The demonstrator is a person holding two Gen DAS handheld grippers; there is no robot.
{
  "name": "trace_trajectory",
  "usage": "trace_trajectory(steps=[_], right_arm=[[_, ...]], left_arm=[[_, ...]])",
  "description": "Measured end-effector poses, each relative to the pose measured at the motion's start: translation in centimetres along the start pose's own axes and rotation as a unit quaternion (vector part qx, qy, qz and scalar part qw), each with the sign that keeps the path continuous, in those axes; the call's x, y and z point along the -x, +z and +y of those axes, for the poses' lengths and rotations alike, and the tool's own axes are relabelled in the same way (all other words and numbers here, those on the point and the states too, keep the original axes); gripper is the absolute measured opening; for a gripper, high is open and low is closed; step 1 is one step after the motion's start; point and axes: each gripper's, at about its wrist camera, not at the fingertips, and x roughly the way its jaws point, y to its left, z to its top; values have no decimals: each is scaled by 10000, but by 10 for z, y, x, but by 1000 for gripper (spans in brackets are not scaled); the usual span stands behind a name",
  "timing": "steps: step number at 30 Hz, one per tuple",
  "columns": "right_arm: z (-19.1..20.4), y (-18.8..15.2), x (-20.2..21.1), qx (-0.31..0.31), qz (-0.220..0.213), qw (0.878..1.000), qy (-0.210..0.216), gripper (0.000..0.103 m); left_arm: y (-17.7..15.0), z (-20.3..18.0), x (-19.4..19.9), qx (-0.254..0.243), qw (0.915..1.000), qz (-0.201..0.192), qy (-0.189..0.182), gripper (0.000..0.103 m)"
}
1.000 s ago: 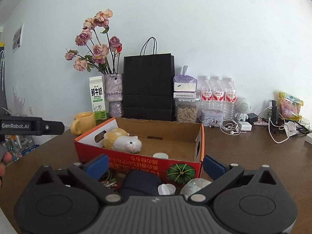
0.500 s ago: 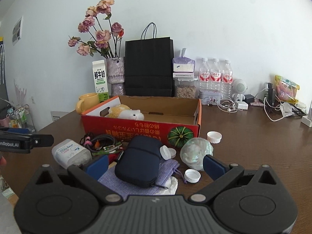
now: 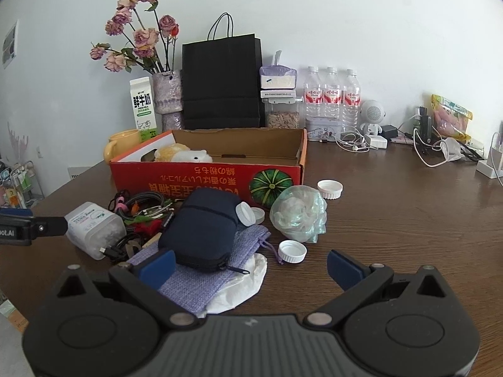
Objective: Organize objects
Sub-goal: 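Grasp the white cotton-pad box with the left gripper while the right gripper grasps another white cap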
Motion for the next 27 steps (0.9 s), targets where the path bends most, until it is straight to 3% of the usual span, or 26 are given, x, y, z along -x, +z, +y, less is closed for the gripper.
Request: trace_trajectory(steps=[17,25,27], right_arm=[[-41,-3,-33,-219,225,9988,-380,102],[-46,0,-48,-100,309,9993,-161,79],[-48,0,-53,-143,341,9993,-112,63]], left_arm=[[3,-4,-39,52,9989,443,169,103],[6,-7,-50,46,9984,518,238,103],[7,-8,-53,57,9983,531,246,103]])
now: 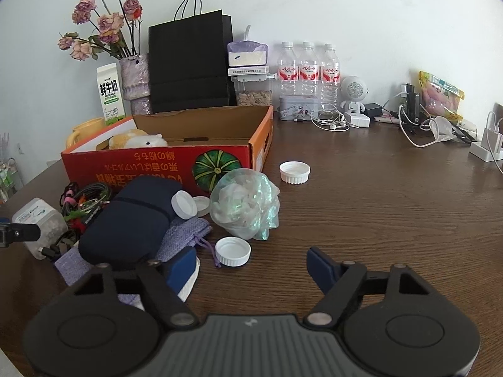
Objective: Organize objects
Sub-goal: 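Grasp the white cotton-pad box with the left gripper while the right gripper grasps another white cap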
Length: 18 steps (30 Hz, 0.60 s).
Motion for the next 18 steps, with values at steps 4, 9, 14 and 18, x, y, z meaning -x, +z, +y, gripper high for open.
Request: trace_trajectory(steps=[4,9,14,18], right_arm=[[-4,2,-11,-117,73,9998,125,45],[-4,5,-20,-187,119,9994,281,42],[-5,6,-26,-228,168,9992,279,33],[-5,6,-27,-237,156,9991,319,27]], left_arm=[[3,-2,-6,9,10000,35,36,103],[5,-4,-14,46,9999,93,63,103],[6,-3,-23,94,9998,180,80,103],[6,-1,-26,157,9997,202,60,103]])
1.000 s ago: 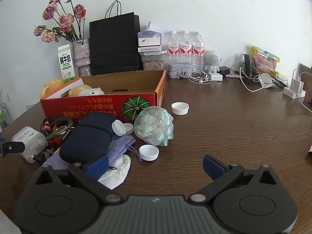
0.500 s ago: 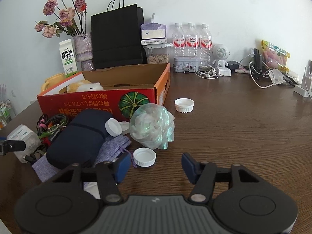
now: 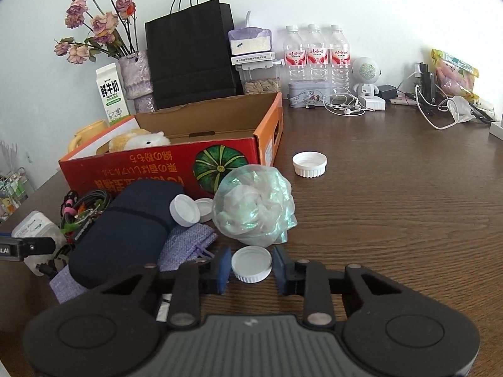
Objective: Organize objects
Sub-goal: 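Grasp the white cotton-pad box with the left gripper while the right gripper grasps another white cap, then carry the cotton-pad box and cap into the cardboard box and release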
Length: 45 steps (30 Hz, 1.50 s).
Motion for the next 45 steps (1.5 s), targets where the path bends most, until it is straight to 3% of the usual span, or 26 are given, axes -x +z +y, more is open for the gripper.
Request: trace_trajectory(steps=[4,10,32,45], right_arm=[[0,0,-1,26,4,10000,0,27],[2,0,-1,117,4,9999,2,27],[14,1,18,450,-185,9988,27,27],[31,10,43,630,-555,9961,252,27]], left_arm=[[0,0,-3,30,10000,30,-28,102],[-2,-2,-8,-10,10000,60,-14,88],[-2,5,13,100,9994,-322,31,83],[11,1,46,89,9957,-918,-72,83]])
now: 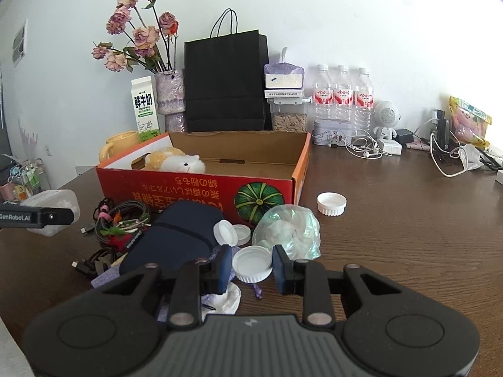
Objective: Organize objects
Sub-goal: 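Carry the cotton-pad box and cap into the cardboard box and release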
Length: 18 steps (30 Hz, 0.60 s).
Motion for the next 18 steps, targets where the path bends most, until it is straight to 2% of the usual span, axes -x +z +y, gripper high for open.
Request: trace_trajectory(steps=[9,18], right_arm=[[20,27,-14,169,-314,9990,266,27],[32,67,-52,290,-590,9973,317,27]], left_arm=[[34,-20,-5,-59,9989,-409,-219,83],[70,-50,-36,-198,9966,-690,-406,83]])
